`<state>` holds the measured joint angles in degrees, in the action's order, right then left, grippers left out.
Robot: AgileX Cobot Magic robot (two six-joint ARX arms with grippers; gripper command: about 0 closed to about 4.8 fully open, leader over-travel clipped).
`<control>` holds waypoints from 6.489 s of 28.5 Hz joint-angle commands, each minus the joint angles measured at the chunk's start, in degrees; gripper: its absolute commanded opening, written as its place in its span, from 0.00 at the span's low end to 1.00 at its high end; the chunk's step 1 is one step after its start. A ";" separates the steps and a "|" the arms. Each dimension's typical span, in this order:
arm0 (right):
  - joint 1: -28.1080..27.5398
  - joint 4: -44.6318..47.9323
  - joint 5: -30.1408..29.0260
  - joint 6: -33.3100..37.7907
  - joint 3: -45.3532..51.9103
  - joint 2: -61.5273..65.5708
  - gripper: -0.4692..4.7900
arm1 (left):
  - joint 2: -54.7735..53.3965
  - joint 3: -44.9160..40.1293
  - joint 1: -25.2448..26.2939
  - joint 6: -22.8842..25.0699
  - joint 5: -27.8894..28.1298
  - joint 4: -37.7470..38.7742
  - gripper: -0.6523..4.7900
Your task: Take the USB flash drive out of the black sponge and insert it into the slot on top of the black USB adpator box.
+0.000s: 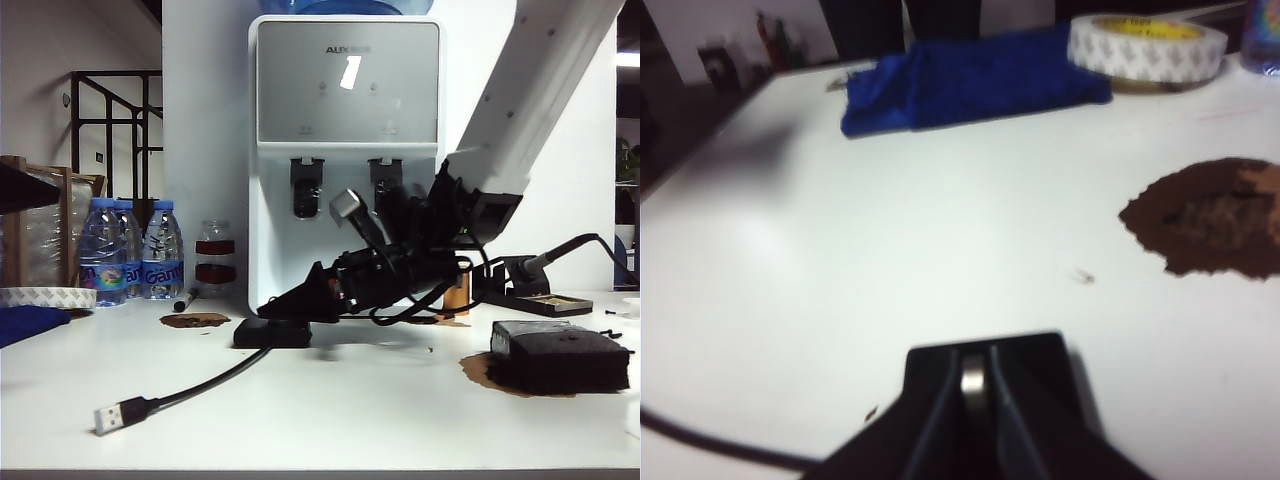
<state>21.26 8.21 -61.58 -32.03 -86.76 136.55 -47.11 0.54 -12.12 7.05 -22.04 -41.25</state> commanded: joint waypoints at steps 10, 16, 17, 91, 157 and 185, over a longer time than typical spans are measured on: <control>0.09 -8.00 5.20 -1.95 -0.39 -0.39 0.08 | 0.02 0.24 0.11 -0.02 -0.09 -0.31 0.11; 0.81 -8.07 4.92 -2.75 -0.83 -0.39 0.24 | 0.02 0.24 0.11 -0.02 -0.09 -0.31 0.11; 0.81 -8.07 4.83 -2.75 -0.90 -0.42 0.29 | 0.02 0.24 0.11 -0.02 -0.09 -0.31 0.11; -23.10 3.41 37.11 29.44 58.47 -105.98 0.09 | 46.90 16.26 0.02 2.23 46.51 41.46 0.11; -24.28 -9.81 37.59 45.92 86.99 -136.43 0.09 | 47.06 -0.26 13.33 1.88 22.91 50.49 0.11; -24.28 -9.81 37.59 45.90 86.99 -136.43 0.09 | 47.06 -0.26 13.33 1.88 22.91 50.47 0.11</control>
<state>-3.07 -2.02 -23.86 13.58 0.01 0.12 -0.10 0.34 1.21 8.99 1.19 9.26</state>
